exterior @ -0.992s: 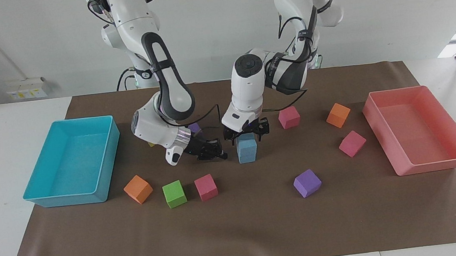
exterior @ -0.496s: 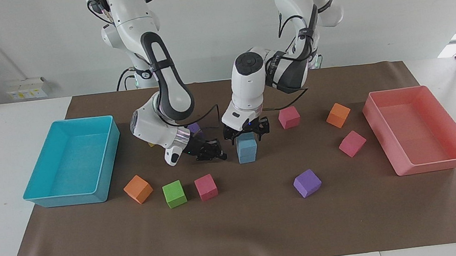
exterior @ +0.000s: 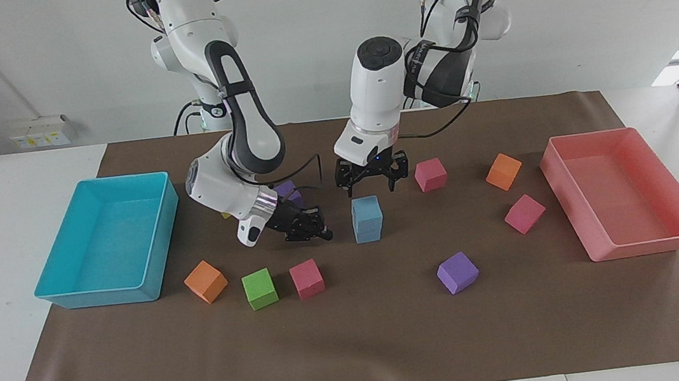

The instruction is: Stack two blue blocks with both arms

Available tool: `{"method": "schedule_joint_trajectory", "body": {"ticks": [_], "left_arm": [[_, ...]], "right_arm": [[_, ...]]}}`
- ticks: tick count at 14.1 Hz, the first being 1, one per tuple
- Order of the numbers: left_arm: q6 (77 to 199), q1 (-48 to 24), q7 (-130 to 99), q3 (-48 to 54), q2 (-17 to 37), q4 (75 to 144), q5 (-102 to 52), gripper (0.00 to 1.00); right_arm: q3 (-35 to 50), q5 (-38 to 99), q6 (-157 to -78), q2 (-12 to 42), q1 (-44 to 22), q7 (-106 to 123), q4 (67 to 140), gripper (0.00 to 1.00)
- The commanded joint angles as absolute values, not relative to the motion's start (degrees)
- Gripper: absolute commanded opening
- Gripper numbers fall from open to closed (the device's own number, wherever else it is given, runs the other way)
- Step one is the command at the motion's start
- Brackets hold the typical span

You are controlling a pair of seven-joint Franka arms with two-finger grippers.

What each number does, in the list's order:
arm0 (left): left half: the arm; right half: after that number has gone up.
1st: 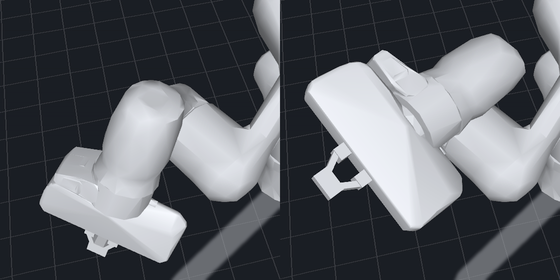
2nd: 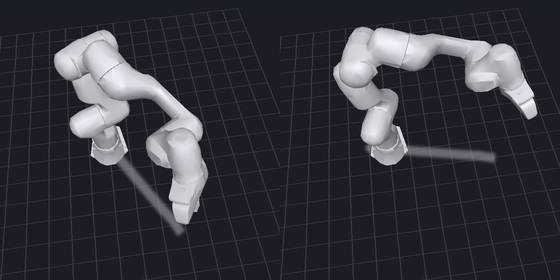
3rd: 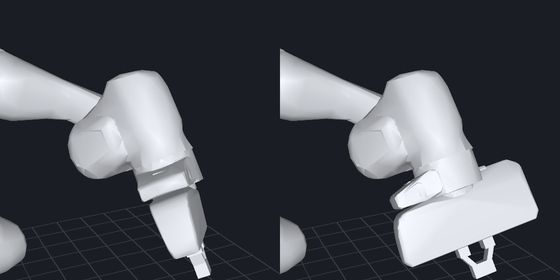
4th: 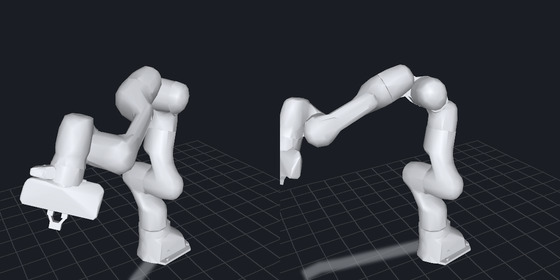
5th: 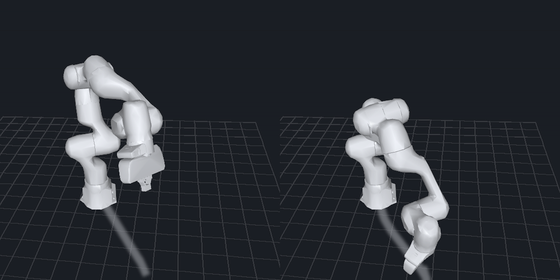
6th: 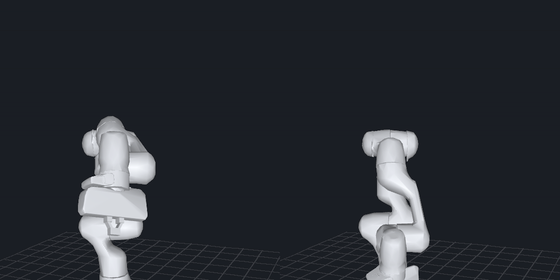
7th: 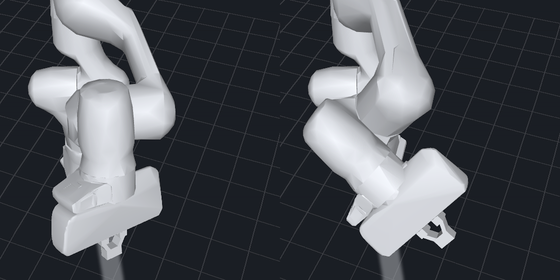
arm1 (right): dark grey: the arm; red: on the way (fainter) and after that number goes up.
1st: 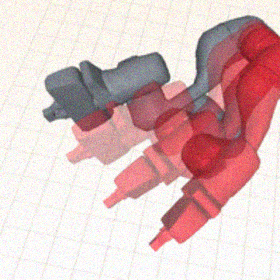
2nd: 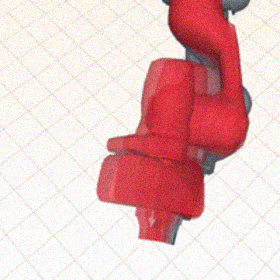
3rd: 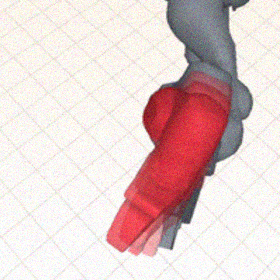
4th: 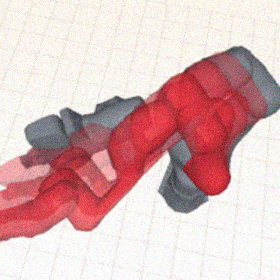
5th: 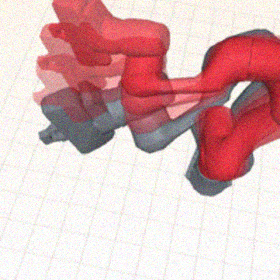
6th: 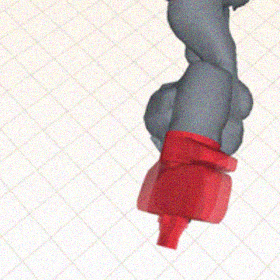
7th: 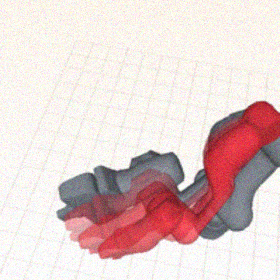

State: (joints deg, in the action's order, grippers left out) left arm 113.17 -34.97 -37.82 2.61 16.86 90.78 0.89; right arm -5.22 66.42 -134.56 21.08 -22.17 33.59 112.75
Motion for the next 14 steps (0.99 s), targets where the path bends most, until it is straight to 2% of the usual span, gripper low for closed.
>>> {"method": "schedule_joint_trajectory", "body": {"ticks": [1,4,7,14], "left_arm": [[110.9,-32.6,-35.0,2.3,13.1,92.7,1.8,1.00],[108.7,-30.1,-31.3,2.3,10.9,92.9,1.6,1.00],[104.5,-27.7,-26.6,2.3,8.2,93.9,1.6,1.00],[98.8,-22.5,-20.6,1.7,2.5,94.1,1.1,1.00]], "right_arm": [[-4.9,61.9,-135.0,18.5,-20.5,34.5,113.5,1.00],[-5.0,57.0,-134.6,16.0,-19.9,28.2,113.6,1.00],[-5.0,44.8,-133.1,13.0,-19.4,19.0,113.2,1.00],[-5.1,19.2,-117.3,10.6,-13.9,7.5,104.5,1.00]]}}
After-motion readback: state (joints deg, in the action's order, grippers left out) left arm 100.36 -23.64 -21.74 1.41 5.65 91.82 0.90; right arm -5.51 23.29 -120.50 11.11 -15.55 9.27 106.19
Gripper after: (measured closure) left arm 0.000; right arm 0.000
